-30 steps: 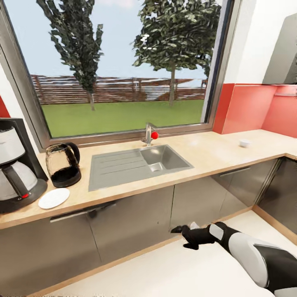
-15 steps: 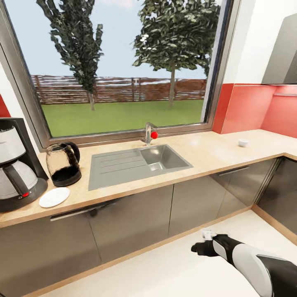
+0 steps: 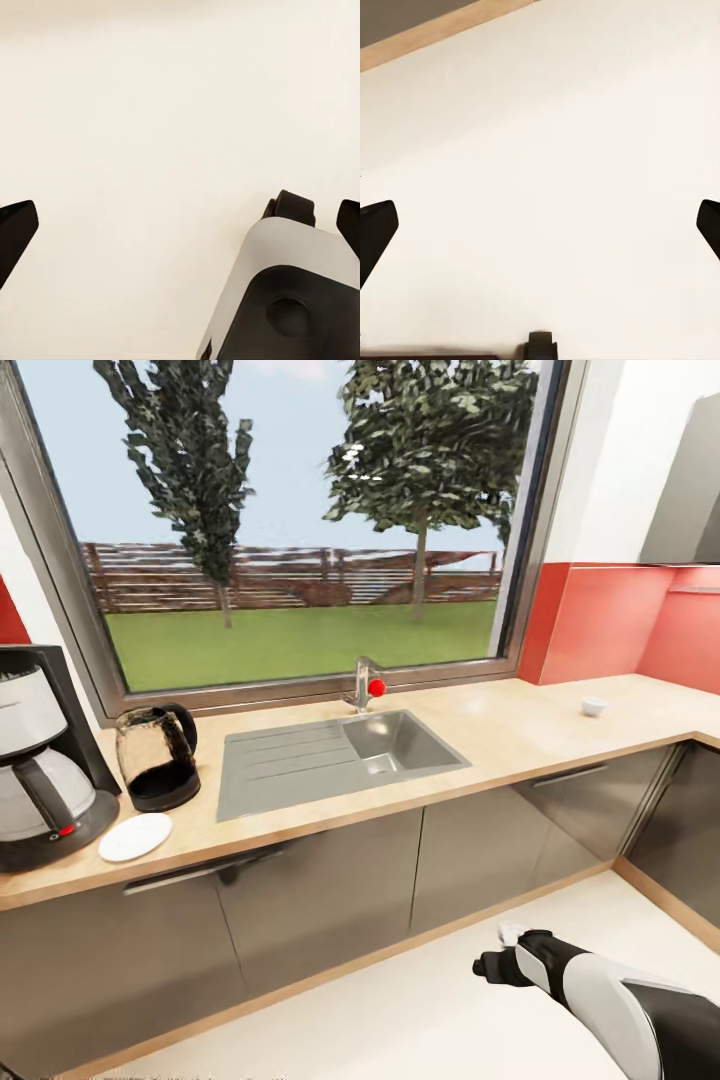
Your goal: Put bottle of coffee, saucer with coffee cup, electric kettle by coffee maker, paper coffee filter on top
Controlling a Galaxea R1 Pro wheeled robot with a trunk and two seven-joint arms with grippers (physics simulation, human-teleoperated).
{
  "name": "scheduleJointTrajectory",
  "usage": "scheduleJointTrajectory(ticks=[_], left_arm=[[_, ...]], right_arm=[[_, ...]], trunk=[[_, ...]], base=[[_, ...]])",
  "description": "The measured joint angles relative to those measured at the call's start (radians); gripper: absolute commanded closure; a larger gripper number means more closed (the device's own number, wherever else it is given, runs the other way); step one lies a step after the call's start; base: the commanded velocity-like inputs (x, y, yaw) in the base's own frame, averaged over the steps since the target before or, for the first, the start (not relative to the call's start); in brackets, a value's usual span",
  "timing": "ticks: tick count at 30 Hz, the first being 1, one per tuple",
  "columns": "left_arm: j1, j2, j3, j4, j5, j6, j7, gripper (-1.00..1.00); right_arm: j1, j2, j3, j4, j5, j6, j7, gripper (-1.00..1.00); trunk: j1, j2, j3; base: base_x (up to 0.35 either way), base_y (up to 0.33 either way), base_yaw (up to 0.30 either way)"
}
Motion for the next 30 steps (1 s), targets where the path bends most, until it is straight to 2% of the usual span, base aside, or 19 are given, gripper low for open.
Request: scheduleJointTrajectory(ticks=[11,20,30], left_arm=[[0.0,0.0,0.0,-0.001,0.001,-0.004,0.0,-1.0],[0.0,0.0,0.0,0.0,0.0,-0.004,0.0,-1.0],[0.0,0.0,0.0,0.0,0.001,-0.004,0.0,-1.0]], right_arm=[[0.001,0.0,0.0,0.0,0.0,0.0,0.0,-1.0],[0.002,0.0,0.0,0.0,0.0,0.0,0.0,-1.0],[0.017,0.0,0.0,0.0,0.0,-0.001,-0.002,-1.0]], trunk=[[0.0,0.0,0.0],[0.0,0.0,0.006],[-0.001,0.0,0.023]], base=[[0.0,0.0,0.252],[0.016,-0.004,0.022],[0.27,-0.189,0.0]])
